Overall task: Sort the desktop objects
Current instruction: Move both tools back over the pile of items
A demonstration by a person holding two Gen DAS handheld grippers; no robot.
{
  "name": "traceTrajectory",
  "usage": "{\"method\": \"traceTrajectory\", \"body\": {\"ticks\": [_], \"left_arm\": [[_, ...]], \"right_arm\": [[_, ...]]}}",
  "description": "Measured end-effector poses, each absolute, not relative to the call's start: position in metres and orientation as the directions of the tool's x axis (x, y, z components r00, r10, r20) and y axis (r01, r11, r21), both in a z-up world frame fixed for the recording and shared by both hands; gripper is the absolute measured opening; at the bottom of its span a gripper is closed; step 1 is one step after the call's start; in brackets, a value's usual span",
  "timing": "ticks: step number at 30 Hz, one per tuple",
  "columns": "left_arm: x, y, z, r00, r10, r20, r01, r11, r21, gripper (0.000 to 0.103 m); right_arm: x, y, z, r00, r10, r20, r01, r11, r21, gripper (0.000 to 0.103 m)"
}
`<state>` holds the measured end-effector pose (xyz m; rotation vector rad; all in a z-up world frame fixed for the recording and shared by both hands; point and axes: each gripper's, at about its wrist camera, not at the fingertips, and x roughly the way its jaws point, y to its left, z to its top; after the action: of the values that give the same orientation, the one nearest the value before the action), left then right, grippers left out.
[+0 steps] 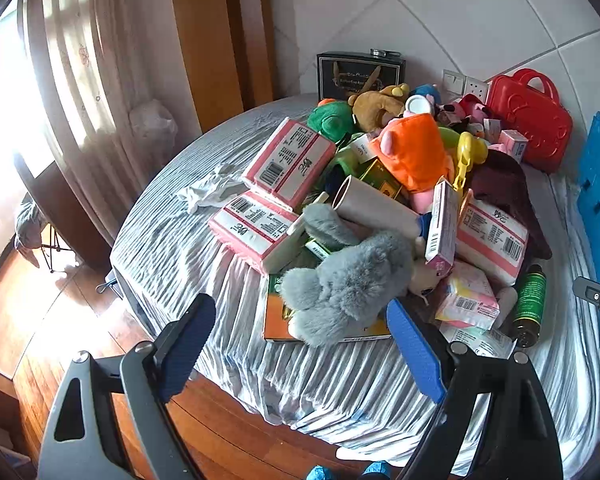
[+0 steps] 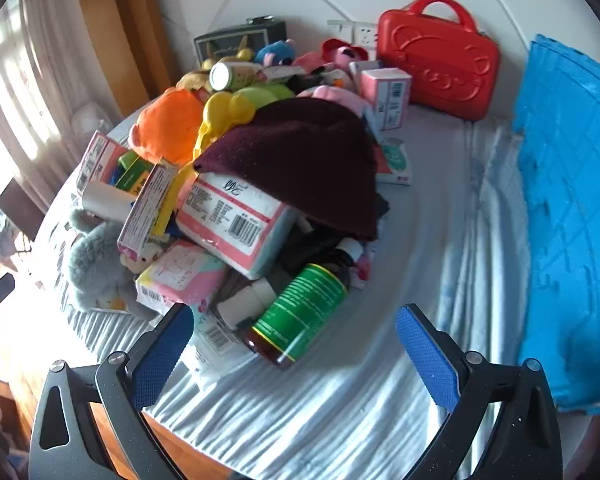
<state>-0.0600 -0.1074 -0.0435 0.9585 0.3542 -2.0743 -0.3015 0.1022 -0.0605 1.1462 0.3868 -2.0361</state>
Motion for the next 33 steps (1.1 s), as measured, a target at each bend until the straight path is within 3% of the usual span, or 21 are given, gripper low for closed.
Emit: {"method": "traceTrajectory", "body": {"ticks": [11,22,33], "left_arm": [[-0.041,-0.177,-0.047,-0.415,-0.544,-0.729,0.766,-0.642,0.043,0.088],[-0.045,-0.294,-0.047,-0.484,-0.471,-0.737,0.673,-0.739,0.031,0.088],[-0.097,-0.319,-0.058,-0.477,-0.420,-0.772,0.605,-0.794,0.058,0.088]], "right_arm": [[-0.290,0.052,-0.069,-0.277,-0.467,-0.840,0.749,-0.653,0.116,0.103],[-0.264,-0.027,-0.050,-0.365,-0.445,-0.818,0.643,-0.756,0.124,0.103],[-0.277,-0.053,-0.038,-0.415,-0.405,-0.815,0.574,-0.812,0.111,0.103]]}}
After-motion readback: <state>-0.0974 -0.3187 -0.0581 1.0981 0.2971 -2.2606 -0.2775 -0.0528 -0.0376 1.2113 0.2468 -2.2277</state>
